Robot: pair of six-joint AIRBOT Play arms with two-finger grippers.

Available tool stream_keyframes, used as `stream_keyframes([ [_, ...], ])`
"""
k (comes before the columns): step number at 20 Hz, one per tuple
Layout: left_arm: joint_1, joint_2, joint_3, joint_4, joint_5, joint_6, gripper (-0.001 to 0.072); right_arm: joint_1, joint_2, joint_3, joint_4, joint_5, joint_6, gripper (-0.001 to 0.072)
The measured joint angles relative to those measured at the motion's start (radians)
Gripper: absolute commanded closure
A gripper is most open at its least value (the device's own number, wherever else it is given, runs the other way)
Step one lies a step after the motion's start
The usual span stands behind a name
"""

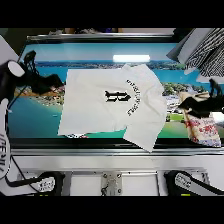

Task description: Fold the clothes and pants, and hang the long-sleeved shirts on hangers.

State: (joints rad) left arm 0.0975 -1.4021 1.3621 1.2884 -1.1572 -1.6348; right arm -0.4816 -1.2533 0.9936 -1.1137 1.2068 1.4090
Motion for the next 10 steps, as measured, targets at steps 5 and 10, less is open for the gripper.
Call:
stream_keyframes([
  [5,0.003,0.172,-0.353,-0.007,0.103,-0.045,0.0032,-0.003,-0.019,-0.246,0.106,-0.133,-0.061,0.0134],
  [10,0.003,0.272,-0.518,-0.008,0.166,-0.072,0.0032,0.090,-0.071,-0.299,0.197,-0.237,-0.093,0.0135],
])
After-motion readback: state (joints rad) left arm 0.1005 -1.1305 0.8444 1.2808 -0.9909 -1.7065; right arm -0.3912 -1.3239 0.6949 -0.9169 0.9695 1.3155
